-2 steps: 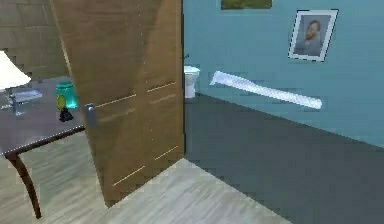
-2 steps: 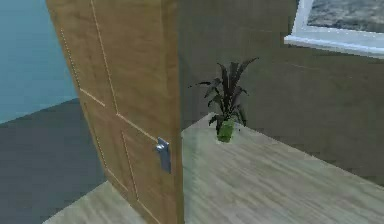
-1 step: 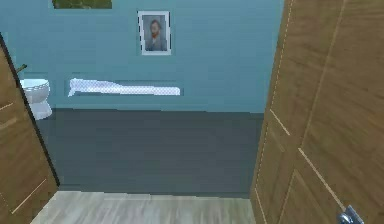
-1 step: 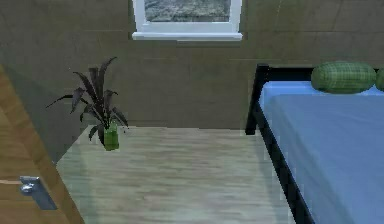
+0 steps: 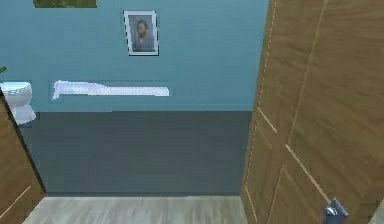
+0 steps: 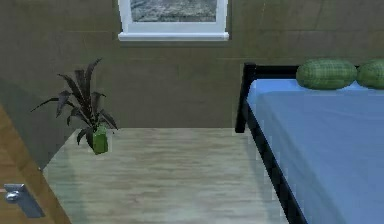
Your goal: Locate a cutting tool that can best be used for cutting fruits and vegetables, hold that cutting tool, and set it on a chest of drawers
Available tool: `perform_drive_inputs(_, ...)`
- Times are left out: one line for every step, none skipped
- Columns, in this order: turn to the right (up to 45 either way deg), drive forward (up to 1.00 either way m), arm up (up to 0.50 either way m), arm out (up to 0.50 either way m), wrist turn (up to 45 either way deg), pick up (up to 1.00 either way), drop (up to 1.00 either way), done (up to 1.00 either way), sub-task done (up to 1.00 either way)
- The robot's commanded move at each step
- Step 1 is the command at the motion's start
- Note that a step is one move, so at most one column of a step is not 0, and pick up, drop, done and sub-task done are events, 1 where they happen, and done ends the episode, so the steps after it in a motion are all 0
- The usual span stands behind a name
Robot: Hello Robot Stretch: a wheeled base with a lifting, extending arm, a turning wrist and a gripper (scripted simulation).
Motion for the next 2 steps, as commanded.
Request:
perform_drive_inputs(0.0,1.0,0.0,0.0,0.0,0.0,0.0,0.0,0.0)
perform_drive_inputs(0.0,0.6,0.0,0.0,0.0,0.0,0.0,0.0,0.0)
